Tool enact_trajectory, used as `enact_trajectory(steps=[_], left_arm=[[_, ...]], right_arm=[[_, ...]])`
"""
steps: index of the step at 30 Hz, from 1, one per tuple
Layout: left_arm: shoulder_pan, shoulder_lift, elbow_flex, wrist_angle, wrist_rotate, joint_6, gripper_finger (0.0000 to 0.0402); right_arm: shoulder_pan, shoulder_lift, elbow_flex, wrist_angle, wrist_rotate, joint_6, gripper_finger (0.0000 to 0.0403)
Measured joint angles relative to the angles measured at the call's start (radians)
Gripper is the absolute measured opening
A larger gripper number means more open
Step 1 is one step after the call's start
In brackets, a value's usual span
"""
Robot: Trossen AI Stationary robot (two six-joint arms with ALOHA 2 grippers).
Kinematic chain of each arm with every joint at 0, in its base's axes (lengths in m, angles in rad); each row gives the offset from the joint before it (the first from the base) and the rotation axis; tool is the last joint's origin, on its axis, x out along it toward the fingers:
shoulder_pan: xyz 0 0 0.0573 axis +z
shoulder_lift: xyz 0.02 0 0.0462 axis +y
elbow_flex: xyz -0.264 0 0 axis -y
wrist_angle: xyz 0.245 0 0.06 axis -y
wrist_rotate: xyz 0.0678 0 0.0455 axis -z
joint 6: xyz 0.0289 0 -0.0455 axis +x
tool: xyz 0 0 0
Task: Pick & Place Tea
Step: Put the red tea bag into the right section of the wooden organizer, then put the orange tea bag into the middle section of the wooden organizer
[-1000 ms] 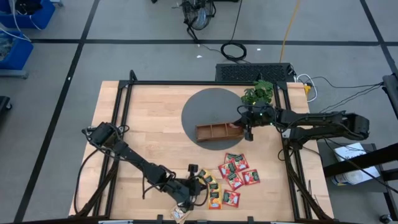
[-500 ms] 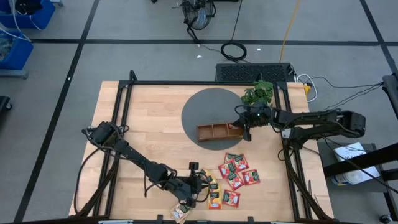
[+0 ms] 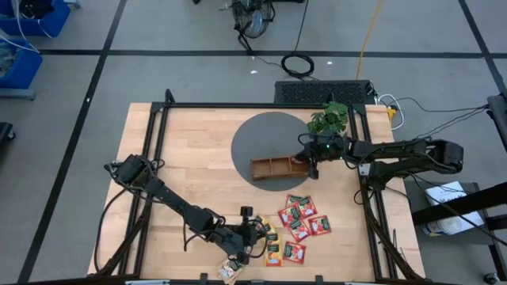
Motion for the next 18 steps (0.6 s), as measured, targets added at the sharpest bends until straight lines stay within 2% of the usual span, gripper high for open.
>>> enact_trajectory(steps=[7, 13, 15, 18], left_arm=[[0.000, 0.000, 0.000, -0.001, 0.000, -0.002, 0.0045], [0.001, 0.000, 0.001, -0.043, 0.000, -0.002, 0.0046], [0.004, 0.000, 0.001, -0.051, 0.001, 0.001, 0.0046], [0.016, 0.000, 0.001, -0.052, 0.051, -0.002, 0.0046]], right_arm=[[0.000, -0.019, 0.000, 0.025, 0.084, 0.001, 0.0085], [0.017, -0.112, 0.000, 0.128, 0.077, 0.023, 0.0109], [0.048, -0.163, 0.009, 0.135, 0.037, 0.065, 0.0111], [0.122, -0.219, 0.016, 0.150, -0.080, 0.122, 0.0109]])
